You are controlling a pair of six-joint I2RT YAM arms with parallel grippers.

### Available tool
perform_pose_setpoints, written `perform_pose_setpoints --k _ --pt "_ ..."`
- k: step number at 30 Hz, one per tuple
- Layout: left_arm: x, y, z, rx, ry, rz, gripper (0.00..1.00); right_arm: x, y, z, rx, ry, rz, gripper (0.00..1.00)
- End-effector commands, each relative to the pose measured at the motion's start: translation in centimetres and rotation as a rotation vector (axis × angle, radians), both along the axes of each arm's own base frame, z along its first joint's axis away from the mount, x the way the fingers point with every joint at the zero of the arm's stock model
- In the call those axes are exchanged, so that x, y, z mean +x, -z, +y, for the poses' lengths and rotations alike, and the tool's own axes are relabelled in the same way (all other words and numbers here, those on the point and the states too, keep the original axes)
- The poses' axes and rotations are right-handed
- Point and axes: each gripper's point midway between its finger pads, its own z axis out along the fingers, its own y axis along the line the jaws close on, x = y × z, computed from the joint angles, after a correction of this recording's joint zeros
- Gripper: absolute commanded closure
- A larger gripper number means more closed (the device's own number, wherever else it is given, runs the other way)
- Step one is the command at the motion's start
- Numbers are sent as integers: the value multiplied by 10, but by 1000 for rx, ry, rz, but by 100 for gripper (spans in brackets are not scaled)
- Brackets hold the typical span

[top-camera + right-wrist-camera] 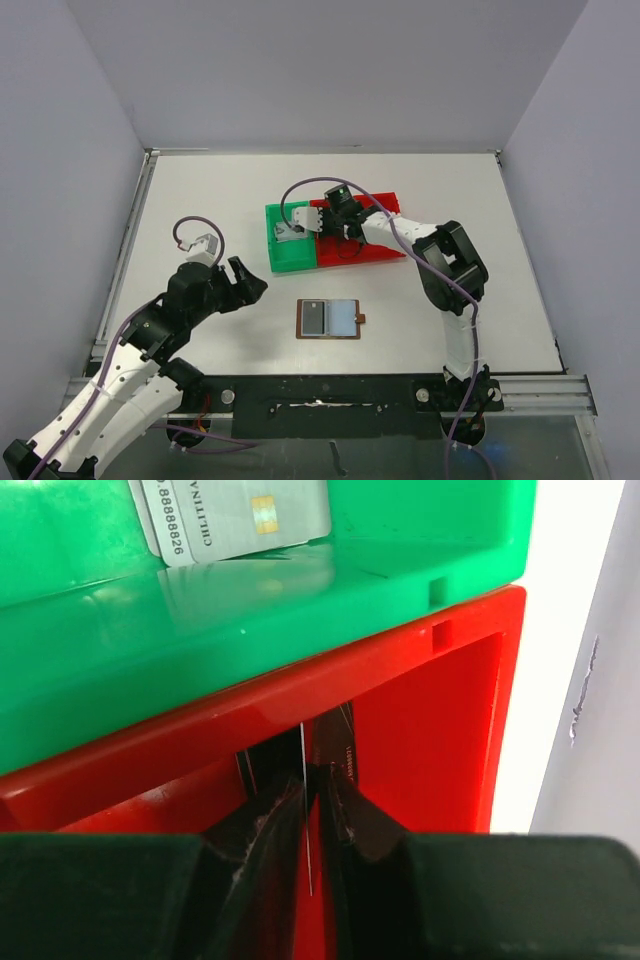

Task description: Take the credit cards out of the card holder

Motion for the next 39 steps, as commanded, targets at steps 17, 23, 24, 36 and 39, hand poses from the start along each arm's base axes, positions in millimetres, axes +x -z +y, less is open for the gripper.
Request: perform_pose_setpoints --k 17,23,24,36,39 --pt "3 -10 -22 -64 100 -25 25 5 -46 4 133 47 -13 53" --pt "2 -8 -28 -85 119 -17 26 4 -97 11 314 95 -71 49" --pt "2 -8 -29 -90 123 -17 25 3 -108 11 353 116 -79 48" --pt "4 4 -51 -189 183 -2 31 -118 -156 14 1228 566 564 28" --pt "5 11 -56 -202 193 21 34 -146 -129 20 1263 726 818 33"
